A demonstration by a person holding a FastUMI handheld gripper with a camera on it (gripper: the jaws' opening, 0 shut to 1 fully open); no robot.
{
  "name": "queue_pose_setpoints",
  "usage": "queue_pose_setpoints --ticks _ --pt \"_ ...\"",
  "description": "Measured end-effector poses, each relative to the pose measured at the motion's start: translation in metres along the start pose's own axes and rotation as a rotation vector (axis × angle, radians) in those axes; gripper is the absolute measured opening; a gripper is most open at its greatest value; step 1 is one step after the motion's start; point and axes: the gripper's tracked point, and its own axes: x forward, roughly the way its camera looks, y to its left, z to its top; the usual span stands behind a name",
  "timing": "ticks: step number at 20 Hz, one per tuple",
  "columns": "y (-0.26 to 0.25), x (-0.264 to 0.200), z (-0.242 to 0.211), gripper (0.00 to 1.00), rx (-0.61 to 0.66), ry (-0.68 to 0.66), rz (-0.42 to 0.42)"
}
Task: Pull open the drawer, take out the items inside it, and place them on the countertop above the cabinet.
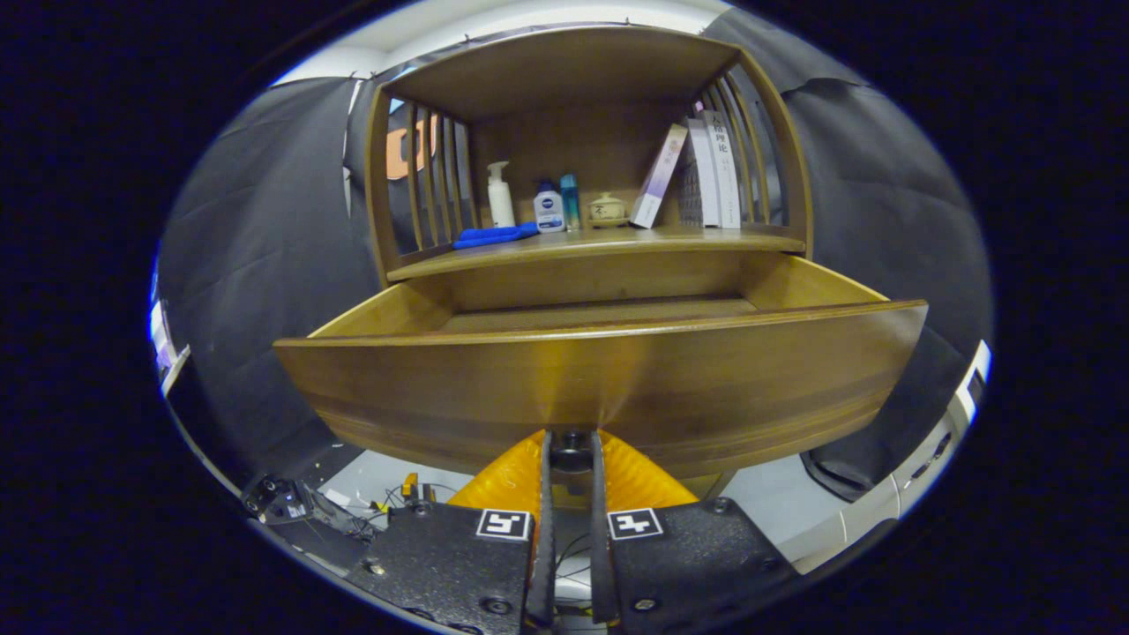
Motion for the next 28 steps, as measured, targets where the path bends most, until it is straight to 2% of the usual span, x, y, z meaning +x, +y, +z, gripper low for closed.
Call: queue_pose_setpoints --ticks 4,6,12,14,17,19,21,28 --pt "0.003 -0.003 -0.004 0.19 -0.034 0.050 -0.008" --pt "0.002 -0.009 -0.002 0.26 -0.001 0.090 -0.010" --pt "0.021 -0.046 0.042 0.48 0.046 0.108 0.097" --pt "0.026 -0.047 0.065 0.55 0.075 0.112 0.123" --pt "0.024 -0.038 0.090 0.65 0.047 0.115 0.132" --pt "0.020 -0.027 0.102 0.66 -0.002 0.129 0.124" --pt "0.014 -0.015 0.102 0.66 -0.029 0.199 0.090" --pt "0.015 0.033 0.103 0.66 -0.005 0.393 0.078"
